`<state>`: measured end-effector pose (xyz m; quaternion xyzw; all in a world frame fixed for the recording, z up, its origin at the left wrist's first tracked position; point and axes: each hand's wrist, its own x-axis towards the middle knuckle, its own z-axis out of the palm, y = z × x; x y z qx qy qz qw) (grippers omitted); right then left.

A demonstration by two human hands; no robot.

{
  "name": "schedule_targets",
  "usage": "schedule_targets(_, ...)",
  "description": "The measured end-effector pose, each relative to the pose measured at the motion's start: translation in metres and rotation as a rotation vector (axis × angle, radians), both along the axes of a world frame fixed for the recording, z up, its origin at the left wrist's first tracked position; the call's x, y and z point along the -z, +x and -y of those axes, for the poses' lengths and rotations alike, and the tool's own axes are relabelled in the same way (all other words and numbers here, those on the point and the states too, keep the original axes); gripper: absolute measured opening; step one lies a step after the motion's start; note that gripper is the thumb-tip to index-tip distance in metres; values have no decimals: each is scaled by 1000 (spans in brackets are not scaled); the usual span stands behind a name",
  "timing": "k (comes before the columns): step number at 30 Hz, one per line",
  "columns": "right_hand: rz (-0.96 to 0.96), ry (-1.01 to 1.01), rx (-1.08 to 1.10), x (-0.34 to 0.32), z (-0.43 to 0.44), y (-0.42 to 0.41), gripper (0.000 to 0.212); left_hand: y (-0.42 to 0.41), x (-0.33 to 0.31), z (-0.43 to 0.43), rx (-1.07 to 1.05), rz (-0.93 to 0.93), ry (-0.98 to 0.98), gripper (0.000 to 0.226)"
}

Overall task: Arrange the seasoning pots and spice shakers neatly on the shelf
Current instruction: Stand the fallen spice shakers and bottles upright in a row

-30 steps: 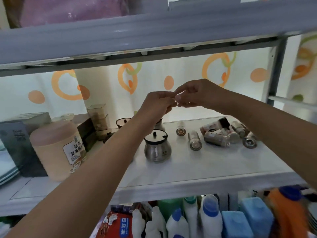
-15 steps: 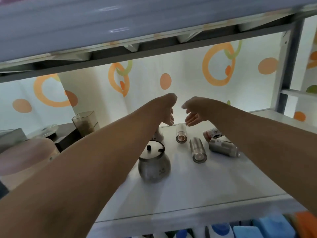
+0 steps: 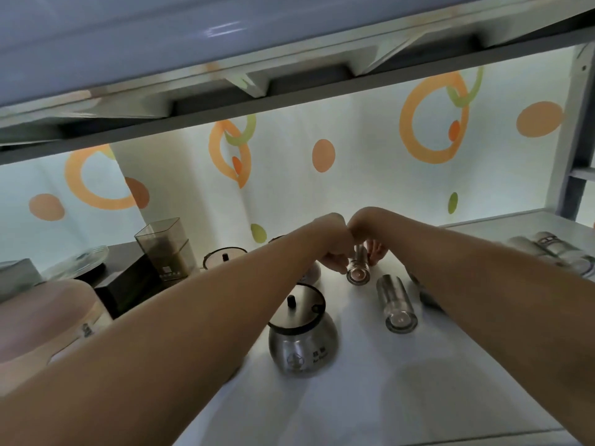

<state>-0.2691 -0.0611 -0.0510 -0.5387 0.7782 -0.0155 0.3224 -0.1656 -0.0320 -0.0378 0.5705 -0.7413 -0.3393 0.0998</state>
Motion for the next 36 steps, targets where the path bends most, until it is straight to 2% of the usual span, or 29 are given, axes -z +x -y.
schedule_targets(3, -40, -9, -34, -3, 0, 0, 14, -5, 7, 3, 7, 7, 22, 11)
schedule_targets(7, -39, -86, -58, -12, -4, 0, 16, -6, 8, 3, 15, 19, 45, 3)
schedule_targets(12, 27, -199, -87, -20, -15, 3, 12, 4, 7, -2, 22, 31, 46, 11)
schedule_targets(16, 68, -320, -116, -23, -35, 7, 20, 16, 1, -12, -21, -54, 86, 22)
schedule_targets(21, 135, -379, -120, -22, -55, 8, 26, 28, -6, -22, -67, -169, 61, 21)
schedule_targets(26, -2, -400, -189, -21, -60, 21, 38, 29, -11, -29, -82, -236, -5, 22)
schedule_targets(30, -97, -411, -213, -22, -65, 27, 32, 28, -13, -37, -50, -218, -46, 19)
schedule_targets(36, -54, -379, -211, -26, -65, 23, 30, 28, -20, -43, -68, -179, -95, 10)
